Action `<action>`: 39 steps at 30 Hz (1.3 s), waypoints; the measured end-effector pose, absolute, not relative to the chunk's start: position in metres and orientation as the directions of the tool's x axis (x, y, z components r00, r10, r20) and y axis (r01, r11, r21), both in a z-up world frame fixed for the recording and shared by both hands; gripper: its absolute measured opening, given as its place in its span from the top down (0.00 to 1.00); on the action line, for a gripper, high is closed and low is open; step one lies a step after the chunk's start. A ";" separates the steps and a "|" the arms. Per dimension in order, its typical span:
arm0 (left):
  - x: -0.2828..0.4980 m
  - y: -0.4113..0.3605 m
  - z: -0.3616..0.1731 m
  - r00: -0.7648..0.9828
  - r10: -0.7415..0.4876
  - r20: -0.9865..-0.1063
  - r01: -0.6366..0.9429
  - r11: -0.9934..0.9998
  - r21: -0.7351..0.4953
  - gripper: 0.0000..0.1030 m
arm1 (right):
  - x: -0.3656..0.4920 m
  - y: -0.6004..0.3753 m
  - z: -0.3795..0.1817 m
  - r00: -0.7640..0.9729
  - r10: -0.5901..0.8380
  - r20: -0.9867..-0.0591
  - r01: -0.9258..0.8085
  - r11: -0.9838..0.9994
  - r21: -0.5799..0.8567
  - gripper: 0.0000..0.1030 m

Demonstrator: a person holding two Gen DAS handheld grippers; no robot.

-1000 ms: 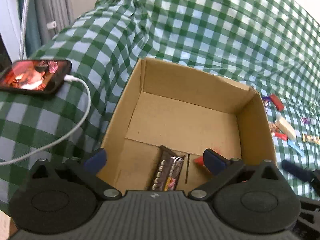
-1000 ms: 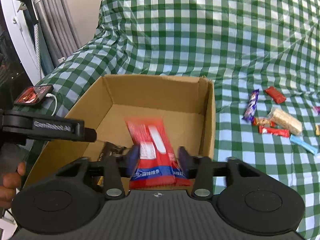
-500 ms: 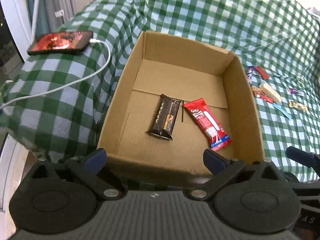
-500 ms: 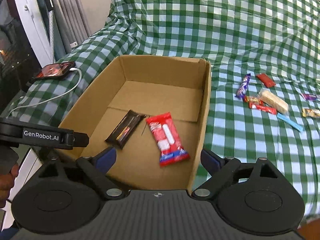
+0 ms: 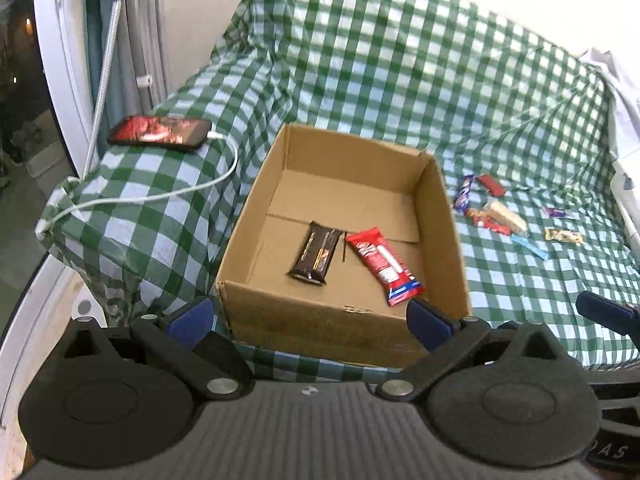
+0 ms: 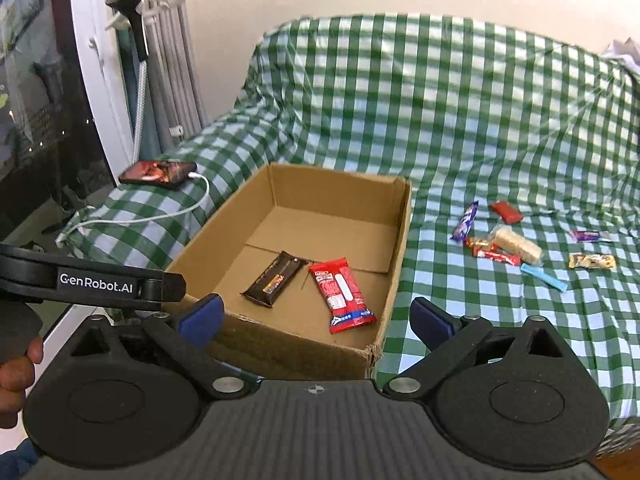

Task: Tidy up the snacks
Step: 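Withdraw both tools from the box back toward the snack pile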

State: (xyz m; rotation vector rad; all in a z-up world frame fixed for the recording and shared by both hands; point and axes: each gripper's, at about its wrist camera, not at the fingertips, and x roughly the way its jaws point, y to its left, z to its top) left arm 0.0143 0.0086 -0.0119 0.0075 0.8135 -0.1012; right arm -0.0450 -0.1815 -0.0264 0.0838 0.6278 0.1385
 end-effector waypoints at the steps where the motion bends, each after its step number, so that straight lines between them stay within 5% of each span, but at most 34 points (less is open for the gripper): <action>1: 0.008 0.007 -0.009 0.691 -0.086 -0.717 0.096 0.995 -0.027 0.00 | -0.050 -0.183 -0.025 0.806 0.153 -0.571 -0.102 0.987 0.121 0.03; 19: -0.022 0.003 0.001 0.709 -0.096 -0.699 0.109 0.994 -0.026 0.00 | -0.092 -0.193 -0.017 0.843 0.148 -0.516 -0.077 0.985 0.157 0.01; 39: -0.017 0.008 -0.007 0.665 -0.102 -0.740 0.106 0.994 -0.042 0.00 | -0.084 -0.194 -0.028 0.796 0.149 -0.587 -0.052 0.982 0.179 0.01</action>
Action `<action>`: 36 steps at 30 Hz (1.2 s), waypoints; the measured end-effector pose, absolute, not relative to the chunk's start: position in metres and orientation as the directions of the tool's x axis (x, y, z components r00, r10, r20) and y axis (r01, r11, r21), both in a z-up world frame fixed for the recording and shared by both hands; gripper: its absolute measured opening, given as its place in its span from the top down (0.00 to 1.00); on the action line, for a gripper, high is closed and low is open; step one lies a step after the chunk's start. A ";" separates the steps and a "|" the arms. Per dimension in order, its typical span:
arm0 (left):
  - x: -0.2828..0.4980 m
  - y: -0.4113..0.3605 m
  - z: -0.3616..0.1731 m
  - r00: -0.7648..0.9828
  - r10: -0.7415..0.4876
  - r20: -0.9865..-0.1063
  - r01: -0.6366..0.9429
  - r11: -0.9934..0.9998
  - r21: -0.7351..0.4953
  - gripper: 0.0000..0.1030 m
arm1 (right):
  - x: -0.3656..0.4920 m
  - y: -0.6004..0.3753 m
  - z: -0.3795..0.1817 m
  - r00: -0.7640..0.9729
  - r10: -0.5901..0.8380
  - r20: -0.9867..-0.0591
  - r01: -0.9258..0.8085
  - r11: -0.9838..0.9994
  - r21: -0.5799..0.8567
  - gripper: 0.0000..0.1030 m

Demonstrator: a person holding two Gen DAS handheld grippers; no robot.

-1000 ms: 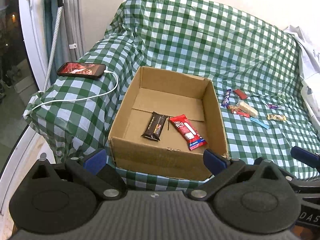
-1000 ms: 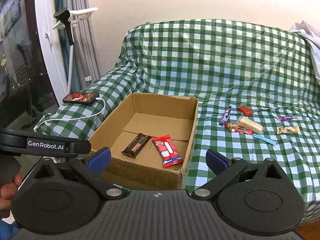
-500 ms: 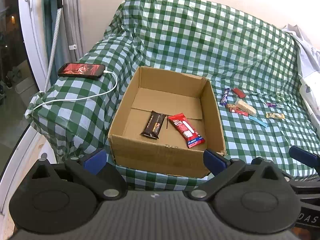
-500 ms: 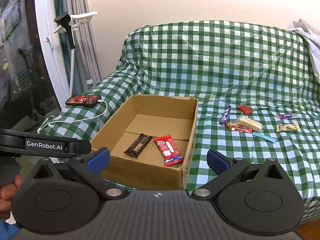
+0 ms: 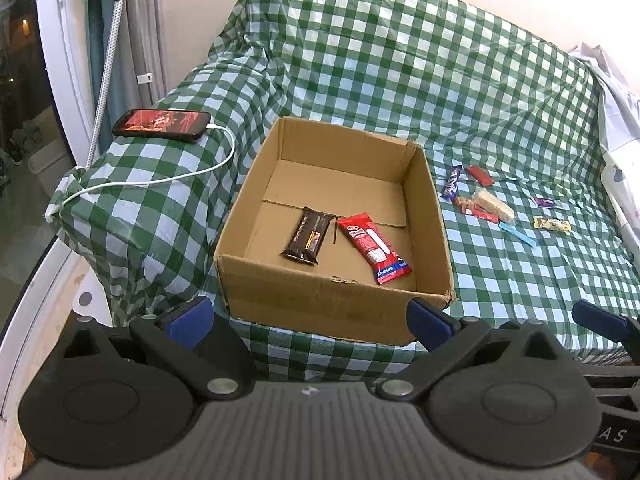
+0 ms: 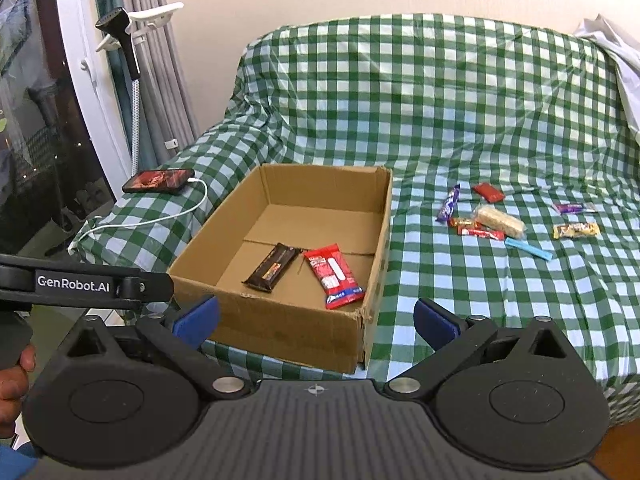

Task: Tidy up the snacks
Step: 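Withdraw both tools from the box back toward the snack pile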

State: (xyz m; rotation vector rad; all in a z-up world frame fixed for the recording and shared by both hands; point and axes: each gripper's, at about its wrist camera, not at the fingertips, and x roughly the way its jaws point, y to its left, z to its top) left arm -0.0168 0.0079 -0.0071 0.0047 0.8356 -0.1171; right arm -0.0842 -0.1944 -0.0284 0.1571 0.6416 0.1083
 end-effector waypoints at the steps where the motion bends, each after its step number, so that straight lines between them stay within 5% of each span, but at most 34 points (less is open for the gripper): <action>1: -0.016 0.007 -0.007 0.665 -0.102 -0.740 0.108 0.993 -0.040 0.00 | -0.084 -0.194 -0.029 0.796 0.148 -0.587 -0.052 0.983 0.178 0.01; 36: 0.006 0.000 -0.035 0.573 -0.107 -0.813 0.117 0.992 -0.048 0.00 | -0.059 -0.201 -0.054 0.720 0.162 -0.674 -0.037 0.980 0.197 0.01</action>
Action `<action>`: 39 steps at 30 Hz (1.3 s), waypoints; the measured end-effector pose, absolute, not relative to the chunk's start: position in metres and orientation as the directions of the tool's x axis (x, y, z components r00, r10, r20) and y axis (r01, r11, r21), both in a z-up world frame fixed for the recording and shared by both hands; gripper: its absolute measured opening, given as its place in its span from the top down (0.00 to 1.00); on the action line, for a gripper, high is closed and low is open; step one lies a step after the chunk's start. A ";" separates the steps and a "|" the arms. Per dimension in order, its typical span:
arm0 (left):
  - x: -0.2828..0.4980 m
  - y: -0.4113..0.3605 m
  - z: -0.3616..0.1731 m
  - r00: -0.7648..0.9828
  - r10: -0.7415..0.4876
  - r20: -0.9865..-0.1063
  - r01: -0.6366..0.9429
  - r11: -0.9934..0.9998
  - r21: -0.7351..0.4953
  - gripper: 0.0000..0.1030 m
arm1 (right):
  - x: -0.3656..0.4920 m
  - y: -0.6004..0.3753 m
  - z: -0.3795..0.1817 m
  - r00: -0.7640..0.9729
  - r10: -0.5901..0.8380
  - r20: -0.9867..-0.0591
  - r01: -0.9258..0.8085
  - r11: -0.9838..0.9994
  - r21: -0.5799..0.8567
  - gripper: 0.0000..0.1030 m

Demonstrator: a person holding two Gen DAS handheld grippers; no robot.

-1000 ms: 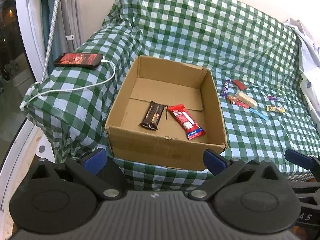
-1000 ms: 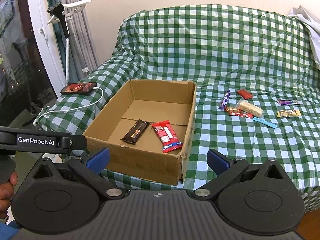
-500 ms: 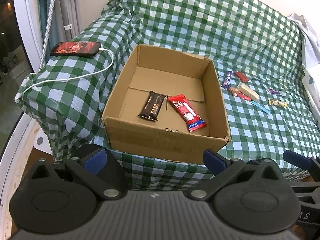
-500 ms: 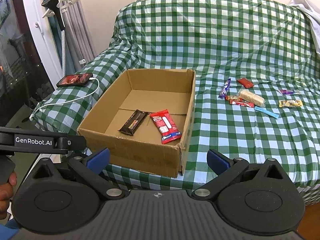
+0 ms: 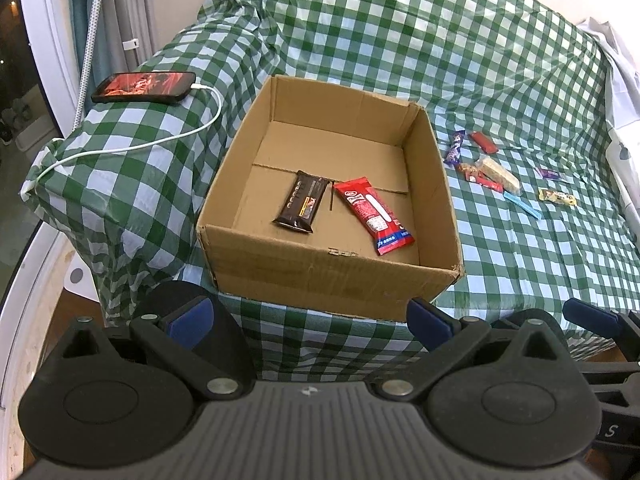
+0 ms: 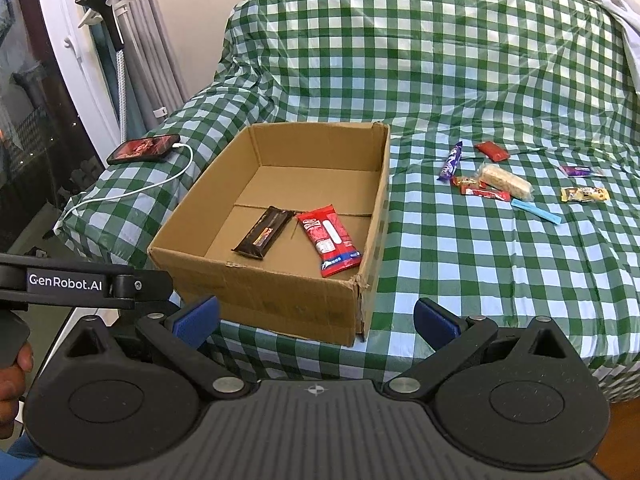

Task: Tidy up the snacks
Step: 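Withdraw both tools from the box back toward the snack pile, then grasp the purple candy bar with the left gripper while the right grasps the rice-cake bar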

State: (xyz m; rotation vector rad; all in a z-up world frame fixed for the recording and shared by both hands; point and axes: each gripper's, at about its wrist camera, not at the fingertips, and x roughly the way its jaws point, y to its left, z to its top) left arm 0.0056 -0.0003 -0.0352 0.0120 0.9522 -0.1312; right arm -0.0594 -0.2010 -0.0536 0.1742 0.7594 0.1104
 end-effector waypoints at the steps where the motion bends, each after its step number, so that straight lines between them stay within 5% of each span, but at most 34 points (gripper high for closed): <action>1: 0.006 0.000 -0.036 0.572 -0.106 -0.814 0.117 0.992 -0.048 0.00 | -0.059 -0.201 -0.054 0.719 0.163 -0.675 -0.037 0.980 0.197 0.01; 39: 0.069 -0.059 -0.040 0.531 -0.073 -0.844 0.176 0.984 0.026 0.00 | -0.015 -0.252 -0.072 0.732 0.134 -0.668 0.056 0.965 0.255 0.01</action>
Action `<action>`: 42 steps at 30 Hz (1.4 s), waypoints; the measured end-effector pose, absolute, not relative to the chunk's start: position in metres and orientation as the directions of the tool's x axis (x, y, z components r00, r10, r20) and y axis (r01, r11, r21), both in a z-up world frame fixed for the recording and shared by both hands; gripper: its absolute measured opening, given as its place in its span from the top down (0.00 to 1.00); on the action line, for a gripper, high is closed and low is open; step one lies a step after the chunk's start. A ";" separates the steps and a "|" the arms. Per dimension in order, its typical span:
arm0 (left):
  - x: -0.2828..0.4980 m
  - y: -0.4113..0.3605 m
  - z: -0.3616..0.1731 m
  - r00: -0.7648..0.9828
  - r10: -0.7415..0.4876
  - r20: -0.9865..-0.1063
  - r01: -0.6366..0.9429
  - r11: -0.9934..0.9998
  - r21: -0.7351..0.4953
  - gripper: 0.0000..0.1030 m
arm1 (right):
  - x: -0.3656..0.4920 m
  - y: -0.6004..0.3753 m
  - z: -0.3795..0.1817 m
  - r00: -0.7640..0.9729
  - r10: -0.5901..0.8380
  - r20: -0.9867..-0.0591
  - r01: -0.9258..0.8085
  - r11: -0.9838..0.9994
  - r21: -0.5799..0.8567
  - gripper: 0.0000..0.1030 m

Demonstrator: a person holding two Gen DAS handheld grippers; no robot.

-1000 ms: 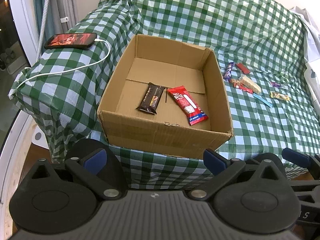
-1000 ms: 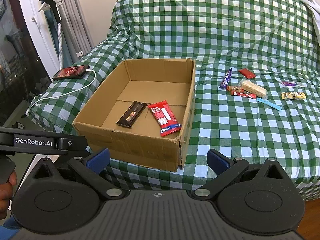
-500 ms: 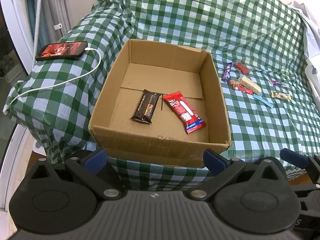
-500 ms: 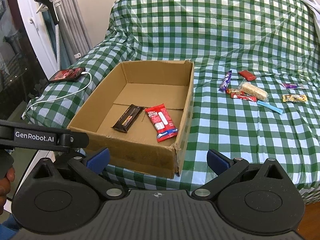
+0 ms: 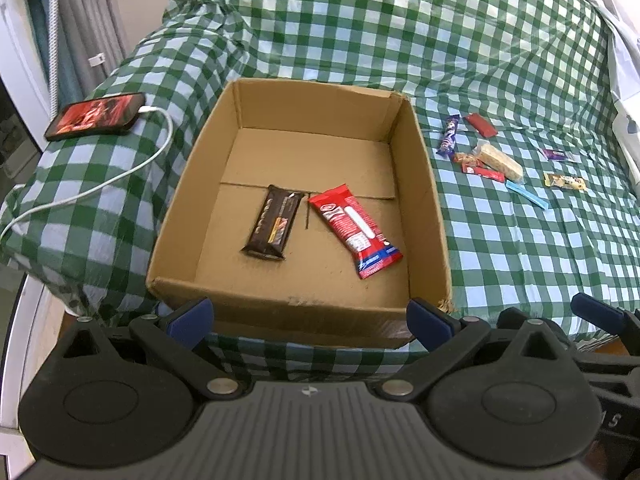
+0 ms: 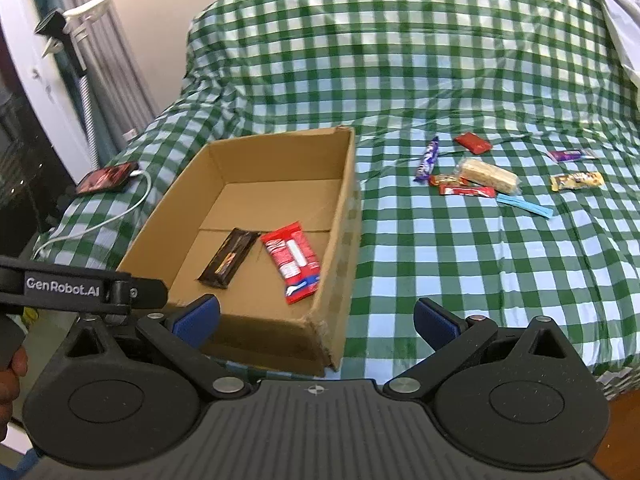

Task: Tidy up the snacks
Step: 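Grasp the purple candy bar with the left gripper while the right grasps the rice-cake bar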

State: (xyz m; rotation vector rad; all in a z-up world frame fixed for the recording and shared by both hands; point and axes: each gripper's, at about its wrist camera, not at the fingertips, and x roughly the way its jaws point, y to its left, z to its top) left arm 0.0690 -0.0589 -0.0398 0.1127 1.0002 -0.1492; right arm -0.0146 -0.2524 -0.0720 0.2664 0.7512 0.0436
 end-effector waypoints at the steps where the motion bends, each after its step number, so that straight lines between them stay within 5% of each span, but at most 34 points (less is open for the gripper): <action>1: 0.073 -0.064 -0.040 0.531 -0.075 -0.844 0.184 0.983 0.029 0.00 | -0.012 -0.258 -0.073 0.733 0.125 -0.669 0.067 0.965 0.254 0.01; 15: 0.145 -0.177 -0.048 0.493 -0.146 -0.858 0.323 0.946 0.025 0.00 | 0.023 -0.368 -0.101 0.744 -0.089 -0.662 0.297 0.932 0.209 0.01; 26: 0.290 -0.305 -0.095 0.487 -0.168 -0.857 0.387 0.921 0.039 0.00 | 0.131 -0.468 -0.144 0.767 -0.192 -0.613 0.323 0.940 0.109 0.01; 36: 0.422 -0.385 -0.207 0.434 -0.075 -0.898 0.455 0.879 0.146 0.00 | 0.273 -0.519 -0.232 0.725 -0.074 -0.684 0.147 0.988 0.050 0.01; 42: 0.471 -0.396 -0.256 0.301 -0.074 -0.951 0.459 0.885 0.076 0.00 | 0.326 -0.522 -0.270 0.681 0.003 -0.733 0.042 0.998 0.043 0.01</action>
